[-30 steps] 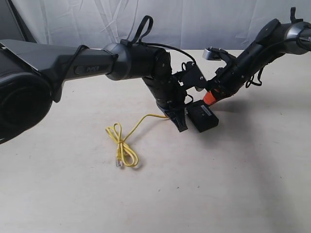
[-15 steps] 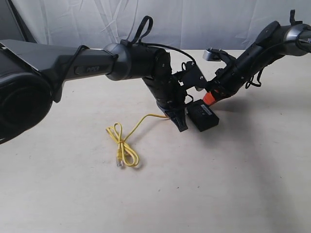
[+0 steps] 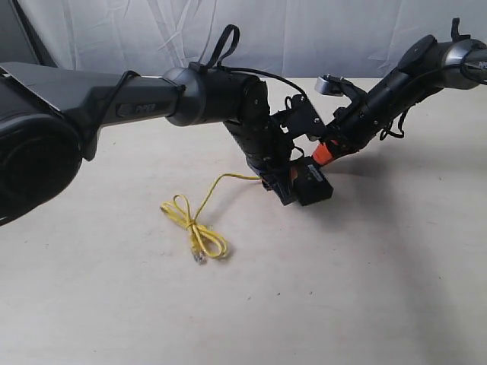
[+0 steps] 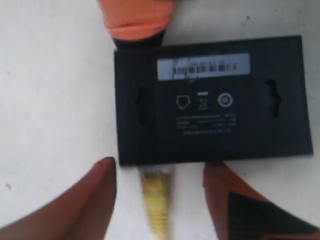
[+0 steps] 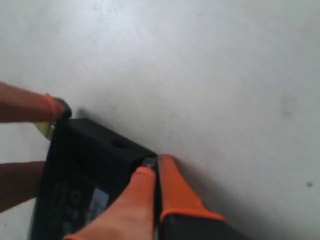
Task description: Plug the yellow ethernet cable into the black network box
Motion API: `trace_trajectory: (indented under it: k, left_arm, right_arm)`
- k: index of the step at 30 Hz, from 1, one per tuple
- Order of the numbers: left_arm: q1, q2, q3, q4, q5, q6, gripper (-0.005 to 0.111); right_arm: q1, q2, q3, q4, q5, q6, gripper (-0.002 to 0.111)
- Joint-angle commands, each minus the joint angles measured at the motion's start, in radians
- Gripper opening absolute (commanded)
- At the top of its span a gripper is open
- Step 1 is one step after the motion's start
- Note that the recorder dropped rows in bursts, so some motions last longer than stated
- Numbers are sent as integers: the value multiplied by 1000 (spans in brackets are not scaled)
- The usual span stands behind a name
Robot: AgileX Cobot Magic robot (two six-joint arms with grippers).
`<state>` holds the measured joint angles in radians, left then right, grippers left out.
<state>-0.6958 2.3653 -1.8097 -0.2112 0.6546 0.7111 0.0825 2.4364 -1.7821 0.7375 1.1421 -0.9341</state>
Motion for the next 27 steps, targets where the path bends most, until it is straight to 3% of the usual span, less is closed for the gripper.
trace_trajectory:
  k: [1,8,15,18,21,25,27]
  left_arm:
    - [-12,3,-5,-46,-36,4,69]
    - [3,-28,-5,-8,85,-4,71]
    - [65,-87,-5,17,183,-62,70]
    - [67,-135,-5,24,212,-105,68]
    - [69,-186,-5,82,278,-225,47]
    - [83,-256,-2,236,392,-352,2]
    - [106,-316,43,239,393,-402,0]
  right_arm:
    - [19,-1,2,76,79,-13,-1]
    - [19,-1,2,76,79,-9,-1]
    - [8,-9,2,73,28,-6,-1]
    - [-11,-66,-12,-22,6,126,-1]
    - [-12,-140,-63,-247,-23,296,-1]
    - [-12,-241,-89,-503,-84,487,-1]
    - [-12,-310,-75,-635,-125,620,-1]
